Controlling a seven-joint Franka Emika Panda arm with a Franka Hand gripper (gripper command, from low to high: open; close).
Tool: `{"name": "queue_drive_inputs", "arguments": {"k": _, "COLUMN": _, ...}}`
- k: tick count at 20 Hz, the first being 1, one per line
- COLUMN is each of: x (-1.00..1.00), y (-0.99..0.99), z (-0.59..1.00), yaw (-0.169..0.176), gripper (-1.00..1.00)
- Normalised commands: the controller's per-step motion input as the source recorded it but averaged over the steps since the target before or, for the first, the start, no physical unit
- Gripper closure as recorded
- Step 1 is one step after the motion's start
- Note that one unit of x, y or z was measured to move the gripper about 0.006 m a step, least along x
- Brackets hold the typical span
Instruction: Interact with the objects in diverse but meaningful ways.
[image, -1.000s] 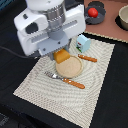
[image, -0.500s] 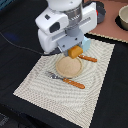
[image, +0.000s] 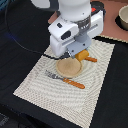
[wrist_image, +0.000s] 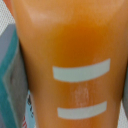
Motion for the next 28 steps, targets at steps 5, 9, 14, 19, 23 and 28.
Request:
{"name": "queue_drive_inputs", "arguments": {"k": 5, "x": -0.06, "y": -0.10, "z": -0.12, "yaw": 0.000, "gripper": 1.00}}
{"name": "queue_drive_inputs", "arguments": {"k": 9, "x": -0.24, "y": -0.18, "z": 0.02, "yaw": 0.000, "gripper": 1.00}}
{"name": "queue_drive_inputs", "arguments": {"k": 14, "x": -0.03, "y": -0.01, "z": 0.16, "yaw": 0.000, "gripper": 1.00}}
{"name": "queue_drive_inputs", "arguments": {"k": 19, "x": 0.36, "y": 0.31, "z": 0.15, "yaw": -0.001, "gripper": -1.00}}
{"name": "queue_drive_inputs", "arguments": {"k": 23, "x": 0.45, "y": 0.30, "z": 0.14, "yaw": -0.005, "gripper": -1.00}}
{"name": "queue_drive_inputs", "arguments": {"k": 28, "x": 0.41, "y": 0.11, "z": 0.17, "yaw": 0.000, "gripper": -1.00}}
